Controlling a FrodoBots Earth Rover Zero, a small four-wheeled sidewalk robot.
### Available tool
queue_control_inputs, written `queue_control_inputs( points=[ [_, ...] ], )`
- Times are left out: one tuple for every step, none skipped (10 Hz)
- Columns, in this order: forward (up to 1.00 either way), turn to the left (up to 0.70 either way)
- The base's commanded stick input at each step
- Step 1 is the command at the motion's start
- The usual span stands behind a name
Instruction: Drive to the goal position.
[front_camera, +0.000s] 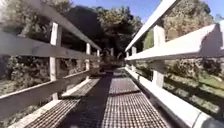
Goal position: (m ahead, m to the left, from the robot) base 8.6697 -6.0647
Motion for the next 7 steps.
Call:
queue_control_inputs(
  points=[
    [1.00,0.01],
    [1.00,0.01],
    [1.00,0.01],
    [1.00,0.01],
    [1.00,0.01],
    [1.00,0.01],
    [1.00,0.01]
  ],
)
